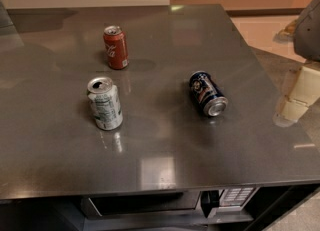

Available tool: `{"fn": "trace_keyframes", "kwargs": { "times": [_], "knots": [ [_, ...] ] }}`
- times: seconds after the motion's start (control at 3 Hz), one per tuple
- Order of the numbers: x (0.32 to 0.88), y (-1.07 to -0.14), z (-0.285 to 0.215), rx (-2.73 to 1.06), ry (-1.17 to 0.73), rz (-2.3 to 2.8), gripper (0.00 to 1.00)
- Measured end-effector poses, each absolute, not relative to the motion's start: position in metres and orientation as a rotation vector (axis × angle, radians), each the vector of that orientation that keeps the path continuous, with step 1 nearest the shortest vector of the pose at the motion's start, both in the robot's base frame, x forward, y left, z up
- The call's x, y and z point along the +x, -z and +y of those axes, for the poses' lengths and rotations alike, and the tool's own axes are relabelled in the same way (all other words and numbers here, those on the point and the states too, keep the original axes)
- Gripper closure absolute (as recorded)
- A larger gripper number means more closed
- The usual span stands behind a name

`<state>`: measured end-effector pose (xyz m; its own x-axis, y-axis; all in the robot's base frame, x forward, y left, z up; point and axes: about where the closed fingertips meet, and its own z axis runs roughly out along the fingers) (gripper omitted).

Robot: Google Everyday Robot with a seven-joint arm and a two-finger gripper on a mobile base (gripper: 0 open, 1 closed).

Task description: Knock coke can over

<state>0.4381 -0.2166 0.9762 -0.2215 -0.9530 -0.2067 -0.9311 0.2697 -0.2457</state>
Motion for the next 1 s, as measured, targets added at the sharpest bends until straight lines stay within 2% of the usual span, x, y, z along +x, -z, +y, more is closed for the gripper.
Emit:
{"fn": "trace_keyframes", "kwargs": {
  "times": [1.0],
  "knots": [
    [0.472, -0.978, -0.187, -1.711, 0.05, 2.198, 0.0]
  ]
}}
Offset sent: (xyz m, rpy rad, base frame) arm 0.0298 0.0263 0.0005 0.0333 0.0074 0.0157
